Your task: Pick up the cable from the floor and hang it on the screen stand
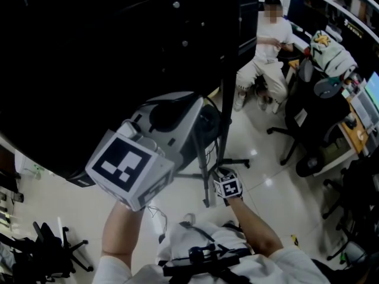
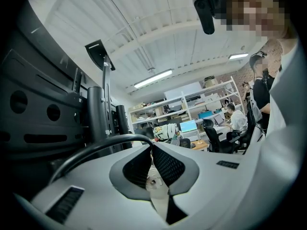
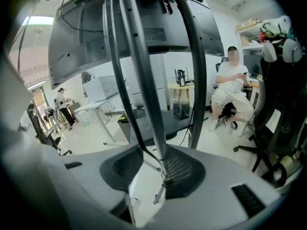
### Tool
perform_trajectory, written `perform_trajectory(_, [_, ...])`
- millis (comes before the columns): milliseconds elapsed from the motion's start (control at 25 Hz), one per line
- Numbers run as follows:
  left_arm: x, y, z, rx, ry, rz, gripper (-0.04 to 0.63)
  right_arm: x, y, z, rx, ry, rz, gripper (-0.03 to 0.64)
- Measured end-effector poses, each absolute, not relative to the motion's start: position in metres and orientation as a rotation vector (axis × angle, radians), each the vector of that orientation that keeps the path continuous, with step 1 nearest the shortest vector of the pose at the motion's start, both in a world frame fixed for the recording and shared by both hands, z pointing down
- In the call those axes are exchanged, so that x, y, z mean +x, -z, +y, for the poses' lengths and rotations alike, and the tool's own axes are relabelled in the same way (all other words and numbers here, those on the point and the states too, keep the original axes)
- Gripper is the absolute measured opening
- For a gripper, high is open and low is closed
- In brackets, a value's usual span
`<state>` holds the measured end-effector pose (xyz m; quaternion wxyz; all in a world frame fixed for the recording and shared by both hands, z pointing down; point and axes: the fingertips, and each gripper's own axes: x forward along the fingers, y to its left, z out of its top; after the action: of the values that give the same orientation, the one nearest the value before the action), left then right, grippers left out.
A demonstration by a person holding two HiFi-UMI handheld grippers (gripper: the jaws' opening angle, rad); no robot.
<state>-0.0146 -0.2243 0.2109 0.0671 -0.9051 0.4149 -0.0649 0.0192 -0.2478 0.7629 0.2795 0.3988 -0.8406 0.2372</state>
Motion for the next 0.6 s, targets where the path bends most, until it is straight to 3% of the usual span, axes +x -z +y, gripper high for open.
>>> perform_trajectory(80, [-0.019, -0.212, -0.226, -2.722, 0.196, 1.262, 0.017, 0.016, -0.766, -0.242, 1.053, -0.618, -2.247, 0.064])
perform_trajectory(120, [-0.022, -0.212, -0.227, -2.720, 0.197, 1.265, 0.016, 0.015, -0.767, -0.238, 1.047, -0.607, -2.243, 0.055])
perform_trajectory(360, [-0.046, -0.222, -0.240, -2.646, 0.265, 1.324, 0.015, 0.025, -0.761, -0.220, 1.027, -0.531, -2.236, 0.029])
perform_trajectory(600, [-0.096, -0.296, -0.258, -2.540, 0.487, 1.491, 0.014, 0.072, -0.716, -0.236, 1.192, -0.588, -2.278, 0.028])
